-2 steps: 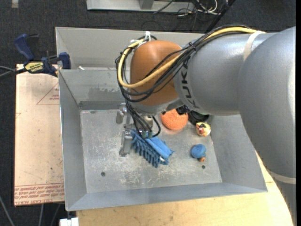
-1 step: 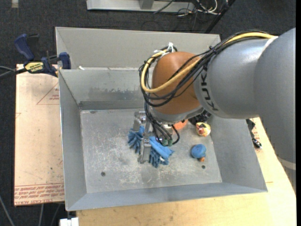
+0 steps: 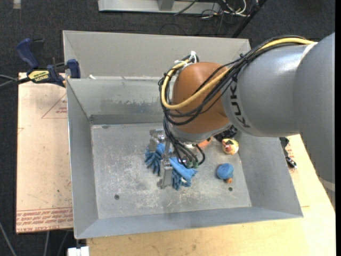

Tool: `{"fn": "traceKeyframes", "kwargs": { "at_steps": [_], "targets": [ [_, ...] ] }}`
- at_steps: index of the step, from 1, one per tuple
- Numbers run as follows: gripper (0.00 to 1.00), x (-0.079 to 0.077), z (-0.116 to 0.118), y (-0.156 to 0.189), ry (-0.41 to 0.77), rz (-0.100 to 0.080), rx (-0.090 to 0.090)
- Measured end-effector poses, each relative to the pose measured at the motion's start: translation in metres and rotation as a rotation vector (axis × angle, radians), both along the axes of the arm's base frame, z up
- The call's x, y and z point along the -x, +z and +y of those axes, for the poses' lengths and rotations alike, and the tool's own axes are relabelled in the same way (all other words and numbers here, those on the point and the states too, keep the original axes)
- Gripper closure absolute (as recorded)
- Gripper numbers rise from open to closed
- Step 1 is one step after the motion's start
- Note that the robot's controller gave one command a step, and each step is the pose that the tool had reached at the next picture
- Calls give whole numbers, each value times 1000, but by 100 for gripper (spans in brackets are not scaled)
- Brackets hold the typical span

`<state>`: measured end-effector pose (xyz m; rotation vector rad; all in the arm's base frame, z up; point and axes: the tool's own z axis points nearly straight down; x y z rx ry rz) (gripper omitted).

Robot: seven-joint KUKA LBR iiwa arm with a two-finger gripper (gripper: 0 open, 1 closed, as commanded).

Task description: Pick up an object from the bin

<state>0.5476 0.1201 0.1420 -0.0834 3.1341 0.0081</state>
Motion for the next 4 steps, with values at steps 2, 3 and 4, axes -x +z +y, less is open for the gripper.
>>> {"fn": "traceKeyframes", "kwargs": {
  "at_steps": [2,3,4],
  "targets": [
    [100,5,-74,-71,-269,-1,-3],
    [100,5,-74,-71,-270,-1,-4],
    [100,5,-74,-70,-270,-1,-4]
  ]
}}
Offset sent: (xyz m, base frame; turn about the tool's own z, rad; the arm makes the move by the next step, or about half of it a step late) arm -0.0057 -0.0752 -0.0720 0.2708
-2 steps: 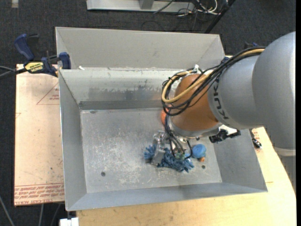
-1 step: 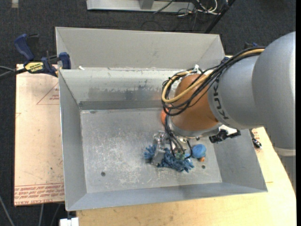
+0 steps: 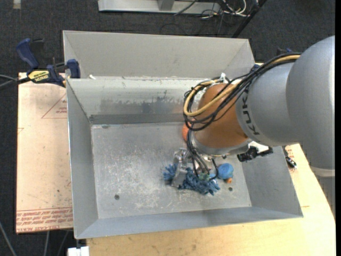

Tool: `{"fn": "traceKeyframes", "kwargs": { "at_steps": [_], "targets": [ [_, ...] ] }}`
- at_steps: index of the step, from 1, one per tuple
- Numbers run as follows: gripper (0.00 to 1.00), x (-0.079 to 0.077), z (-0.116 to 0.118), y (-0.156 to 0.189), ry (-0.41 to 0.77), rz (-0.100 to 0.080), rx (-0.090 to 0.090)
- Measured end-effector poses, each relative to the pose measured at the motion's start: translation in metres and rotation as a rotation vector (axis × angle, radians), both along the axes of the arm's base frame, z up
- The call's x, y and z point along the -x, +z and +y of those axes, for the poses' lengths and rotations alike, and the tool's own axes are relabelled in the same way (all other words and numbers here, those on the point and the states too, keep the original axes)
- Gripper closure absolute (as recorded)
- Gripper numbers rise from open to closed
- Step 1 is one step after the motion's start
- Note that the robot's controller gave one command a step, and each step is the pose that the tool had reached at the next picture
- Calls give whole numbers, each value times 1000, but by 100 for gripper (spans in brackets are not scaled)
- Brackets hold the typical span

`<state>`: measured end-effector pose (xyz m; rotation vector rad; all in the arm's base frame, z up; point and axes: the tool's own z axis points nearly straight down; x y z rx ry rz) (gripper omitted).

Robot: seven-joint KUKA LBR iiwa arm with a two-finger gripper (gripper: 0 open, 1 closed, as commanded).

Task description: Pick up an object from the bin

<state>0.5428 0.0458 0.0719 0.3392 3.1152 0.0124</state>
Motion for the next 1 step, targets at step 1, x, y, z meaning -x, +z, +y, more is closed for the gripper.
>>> {"fn": "traceKeyframes", "kwargs": {
  "at_steps": [1],
  "targets": [
    [100,1,0,6,0,5,0]
  ]
}}
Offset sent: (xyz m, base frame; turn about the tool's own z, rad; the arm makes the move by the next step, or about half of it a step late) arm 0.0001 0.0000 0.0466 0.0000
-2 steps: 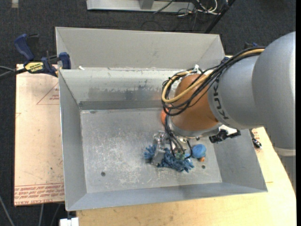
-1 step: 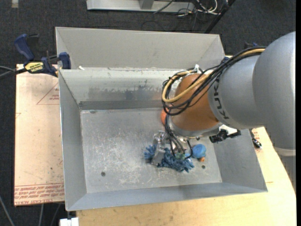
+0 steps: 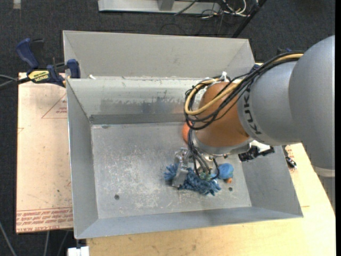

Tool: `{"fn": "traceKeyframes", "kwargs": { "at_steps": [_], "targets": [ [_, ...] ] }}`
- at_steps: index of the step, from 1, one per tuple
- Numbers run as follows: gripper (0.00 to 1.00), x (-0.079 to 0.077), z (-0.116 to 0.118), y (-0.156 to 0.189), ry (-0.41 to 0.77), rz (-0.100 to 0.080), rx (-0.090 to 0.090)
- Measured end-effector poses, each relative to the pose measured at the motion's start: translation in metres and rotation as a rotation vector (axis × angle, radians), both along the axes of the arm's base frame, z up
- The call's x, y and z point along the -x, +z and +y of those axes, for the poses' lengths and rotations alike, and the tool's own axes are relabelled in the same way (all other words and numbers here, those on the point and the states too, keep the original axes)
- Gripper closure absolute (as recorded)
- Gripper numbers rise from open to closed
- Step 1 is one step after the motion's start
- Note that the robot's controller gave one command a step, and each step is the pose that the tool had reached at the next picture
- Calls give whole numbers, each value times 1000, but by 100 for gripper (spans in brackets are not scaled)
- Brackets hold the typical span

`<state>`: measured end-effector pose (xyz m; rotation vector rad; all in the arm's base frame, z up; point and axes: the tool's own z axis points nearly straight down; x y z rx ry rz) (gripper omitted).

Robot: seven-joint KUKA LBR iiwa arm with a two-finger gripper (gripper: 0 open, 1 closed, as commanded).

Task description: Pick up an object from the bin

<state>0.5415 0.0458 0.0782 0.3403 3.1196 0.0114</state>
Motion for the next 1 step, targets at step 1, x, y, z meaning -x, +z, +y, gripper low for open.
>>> {"fn": "traceKeyframes", "kwargs": {
  "at_steps": [1],
  "targets": [
    [100,0,0,13,0,-1,0]
  ]
}}
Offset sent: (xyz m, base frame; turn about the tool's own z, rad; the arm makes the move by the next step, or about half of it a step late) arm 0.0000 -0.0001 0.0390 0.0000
